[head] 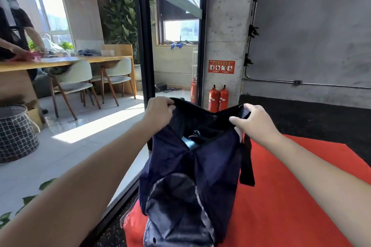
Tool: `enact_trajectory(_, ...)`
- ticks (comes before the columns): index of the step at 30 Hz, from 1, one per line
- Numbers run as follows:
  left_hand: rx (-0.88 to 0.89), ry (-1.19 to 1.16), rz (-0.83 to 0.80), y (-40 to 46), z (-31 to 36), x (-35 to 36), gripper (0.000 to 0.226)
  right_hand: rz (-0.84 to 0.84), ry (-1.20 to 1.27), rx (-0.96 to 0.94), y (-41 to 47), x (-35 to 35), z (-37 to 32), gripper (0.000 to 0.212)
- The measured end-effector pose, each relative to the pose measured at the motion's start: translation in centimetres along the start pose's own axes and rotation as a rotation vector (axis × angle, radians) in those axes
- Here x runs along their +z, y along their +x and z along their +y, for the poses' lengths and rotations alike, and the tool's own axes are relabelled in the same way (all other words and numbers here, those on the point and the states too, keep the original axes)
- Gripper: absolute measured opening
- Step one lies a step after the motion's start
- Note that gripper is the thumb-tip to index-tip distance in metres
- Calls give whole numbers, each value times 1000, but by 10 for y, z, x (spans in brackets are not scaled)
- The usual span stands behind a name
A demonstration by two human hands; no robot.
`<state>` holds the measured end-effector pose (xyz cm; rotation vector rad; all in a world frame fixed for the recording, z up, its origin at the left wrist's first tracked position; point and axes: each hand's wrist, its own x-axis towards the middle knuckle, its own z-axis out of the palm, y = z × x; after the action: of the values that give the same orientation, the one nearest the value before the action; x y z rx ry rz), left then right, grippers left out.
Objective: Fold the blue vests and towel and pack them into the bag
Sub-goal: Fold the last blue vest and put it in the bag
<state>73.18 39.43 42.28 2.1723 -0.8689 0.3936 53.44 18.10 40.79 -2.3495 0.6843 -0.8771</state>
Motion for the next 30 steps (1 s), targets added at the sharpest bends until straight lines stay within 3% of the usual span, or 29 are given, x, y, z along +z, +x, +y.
enact_trajectory(4, 30, -37, 28, 15, 43, -15, 29, 75, 39, -5, 12, -39, -6, 44)
enact_trajectory(12, 46, -97, 66, 32, 106, -11, 34, 131, 3, -10, 30, -104, -1, 37)
enact_trajectory(15, 44, -109, 74, 34, 111, -4, 35, 169, 20, -15, 29, -111, -1, 54)
enact_trajectory(17, 24, -70, 55, 33, 105, 3, 34, 121, 34, -1, 20, -105, 7, 54)
enact_trajectory(19, -7, -6, -17, 26, 91, 17, 32, -29, -1, 23, 8, -91, 27, 48)
enact_trajectory(22, -97, 171, -287, -5, 67, 50, 44, -276, -111, 40, -23, -70, 58, 54)
enact_trajectory(24, -138, 193, -398, -34, 59, 71, 52, -299, -107, 36, -44, -68, 75, 51)
enact_trajectory(27, -90, 130, -327, -68, 74, 89, 36, -271, -108, 101, -75, -81, 99, 41)
enact_trajectory(30, 2, 66, -255, -101, 112, 97, 38, -262, -115, 143, -113, -107, 121, 33)
